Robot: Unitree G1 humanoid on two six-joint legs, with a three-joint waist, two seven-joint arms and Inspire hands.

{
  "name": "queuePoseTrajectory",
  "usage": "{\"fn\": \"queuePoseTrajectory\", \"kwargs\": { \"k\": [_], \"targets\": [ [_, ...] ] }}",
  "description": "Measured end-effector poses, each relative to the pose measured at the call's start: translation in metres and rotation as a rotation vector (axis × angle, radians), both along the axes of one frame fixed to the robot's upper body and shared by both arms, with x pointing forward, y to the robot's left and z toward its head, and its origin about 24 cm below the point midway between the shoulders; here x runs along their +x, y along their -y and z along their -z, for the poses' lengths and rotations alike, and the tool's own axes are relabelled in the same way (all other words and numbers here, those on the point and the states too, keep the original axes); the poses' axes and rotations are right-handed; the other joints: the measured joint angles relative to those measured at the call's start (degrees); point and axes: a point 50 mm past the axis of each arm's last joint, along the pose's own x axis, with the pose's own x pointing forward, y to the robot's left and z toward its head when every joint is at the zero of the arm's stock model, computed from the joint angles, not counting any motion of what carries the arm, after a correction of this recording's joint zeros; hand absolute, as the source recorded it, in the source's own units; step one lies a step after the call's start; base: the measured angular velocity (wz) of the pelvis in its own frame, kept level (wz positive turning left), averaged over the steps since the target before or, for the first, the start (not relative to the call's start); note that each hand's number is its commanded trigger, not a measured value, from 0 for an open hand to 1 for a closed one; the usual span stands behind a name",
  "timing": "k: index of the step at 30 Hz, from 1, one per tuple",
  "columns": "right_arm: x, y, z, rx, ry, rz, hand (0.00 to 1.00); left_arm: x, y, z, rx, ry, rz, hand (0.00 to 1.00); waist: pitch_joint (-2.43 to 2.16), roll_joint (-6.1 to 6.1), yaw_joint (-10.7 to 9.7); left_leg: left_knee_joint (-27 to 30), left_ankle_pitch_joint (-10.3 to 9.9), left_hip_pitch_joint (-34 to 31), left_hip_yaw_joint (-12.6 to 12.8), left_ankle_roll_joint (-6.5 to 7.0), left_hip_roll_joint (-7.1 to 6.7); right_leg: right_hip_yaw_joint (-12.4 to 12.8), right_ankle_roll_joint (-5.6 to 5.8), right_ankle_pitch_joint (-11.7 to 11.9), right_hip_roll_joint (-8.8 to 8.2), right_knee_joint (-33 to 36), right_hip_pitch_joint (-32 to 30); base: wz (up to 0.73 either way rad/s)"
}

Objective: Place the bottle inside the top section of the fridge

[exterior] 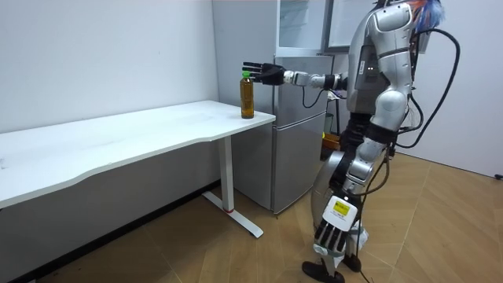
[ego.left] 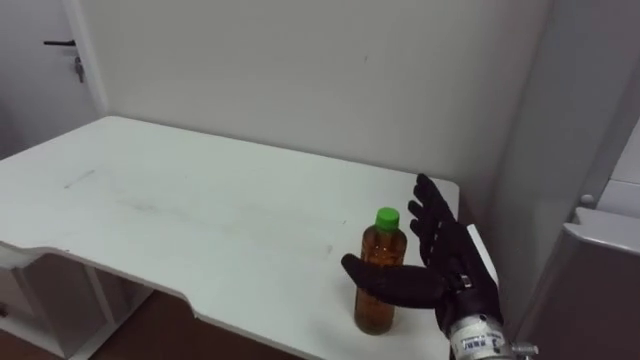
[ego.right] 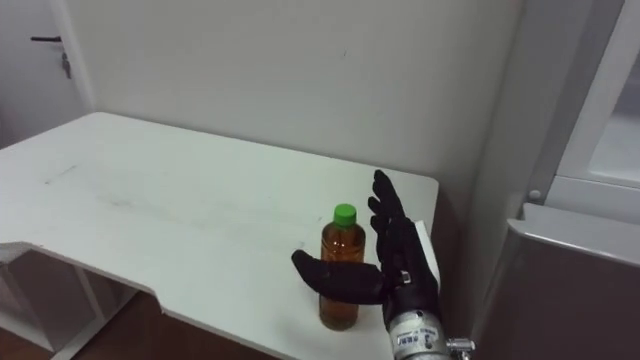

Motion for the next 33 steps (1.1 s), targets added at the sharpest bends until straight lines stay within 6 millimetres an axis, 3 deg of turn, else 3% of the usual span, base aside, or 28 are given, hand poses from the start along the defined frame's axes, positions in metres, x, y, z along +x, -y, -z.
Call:
{"fn": "queuePoseTrajectory", "kwargs": {
  "k": [8, 14, 26, 33],
  "targets": [
    [0.003, 0.005, 0.008, -0.006, -0.036, 0.059, 0.00, 0.003, 0.001, 0.000, 0.001, -0.002, -0.001, 0.00, 0.01, -0.25, 0.25, -0.23, 0.70, -0.48, -0.52, 0.31, -0.52, -0.56, 0.21, -0.12, -0.58, 0.54, -0.72, 0.03],
    [0.008, 0.007, 0.013, -0.020, -0.071, 0.102, 0.00, 0.002, 0.000, 0.000, 0.010, -0.014, -0.005, 0.00, 0.38, -0.84, 0.86, -0.15, 0.87, -0.54, -0.59, 0.49, -0.60, -0.84, 0.30, -0.08, -0.78, 0.92, -0.95, 0.01],
    [0.014, 0.011, 0.017, -0.028, -0.100, 0.174, 0.00, 0.007, 0.001, -0.001, 0.009, 0.007, -0.004, 0.00, 0.38, -0.90, 2.19, -0.05, 0.99, -0.50, -0.78, 0.58, -0.66, -1.56, 0.42, 0.03, -0.90, 1.01, -0.78, 0.01],
    [0.013, 0.019, 0.035, -0.020, -0.190, 0.242, 0.00, 0.006, 0.003, 0.000, -0.004, -0.002, -0.024, 0.00, 0.41, -0.98, 2.64, -0.03, 1.02, -0.53, -1.01, 0.53, -0.72, -1.53, 0.43, 0.03, -0.91, 1.11, -0.85, 0.00]
  ]
}}
